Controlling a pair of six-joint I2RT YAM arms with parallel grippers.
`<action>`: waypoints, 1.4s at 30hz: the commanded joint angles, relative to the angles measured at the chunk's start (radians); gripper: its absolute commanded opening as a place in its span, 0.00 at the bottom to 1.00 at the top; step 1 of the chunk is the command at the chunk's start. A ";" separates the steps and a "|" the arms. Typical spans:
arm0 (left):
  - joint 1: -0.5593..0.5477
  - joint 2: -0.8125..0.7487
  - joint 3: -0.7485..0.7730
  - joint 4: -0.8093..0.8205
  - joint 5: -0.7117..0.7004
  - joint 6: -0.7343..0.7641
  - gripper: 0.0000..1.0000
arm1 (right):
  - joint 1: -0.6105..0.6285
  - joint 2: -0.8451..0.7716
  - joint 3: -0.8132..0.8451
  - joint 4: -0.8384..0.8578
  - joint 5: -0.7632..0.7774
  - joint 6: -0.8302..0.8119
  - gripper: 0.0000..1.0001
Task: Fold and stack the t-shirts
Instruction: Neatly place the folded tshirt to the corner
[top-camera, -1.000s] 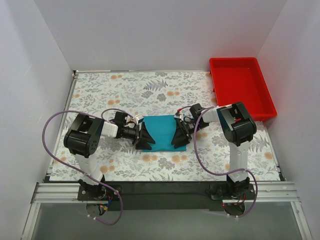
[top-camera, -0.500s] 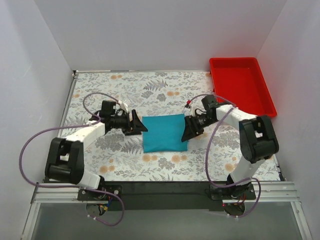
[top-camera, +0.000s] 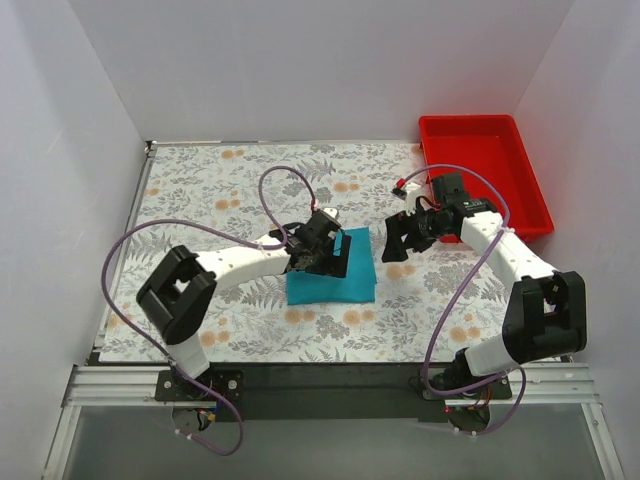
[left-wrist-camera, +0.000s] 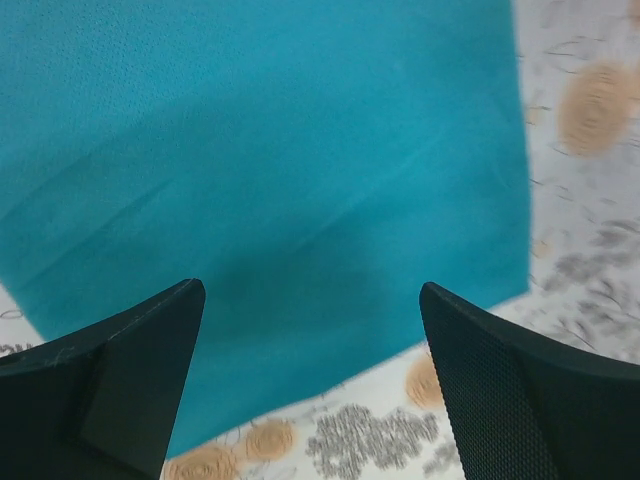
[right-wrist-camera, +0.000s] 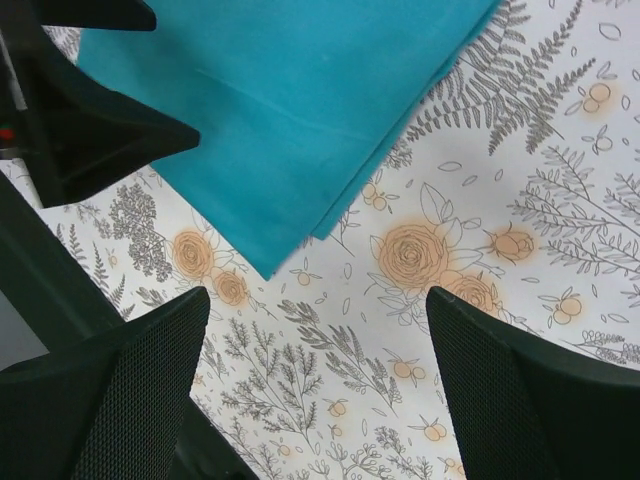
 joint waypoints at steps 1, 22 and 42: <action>-0.011 0.046 0.072 -0.009 -0.215 -0.018 0.89 | -0.014 -0.030 -0.028 -0.013 0.014 0.006 0.95; 0.580 0.162 -0.066 -0.015 0.044 0.662 0.88 | -0.037 0.014 -0.031 -0.013 -0.015 -0.023 0.98; 1.073 0.547 0.291 0.021 0.098 1.103 0.80 | -0.046 0.037 -0.013 -0.019 -0.023 -0.025 0.98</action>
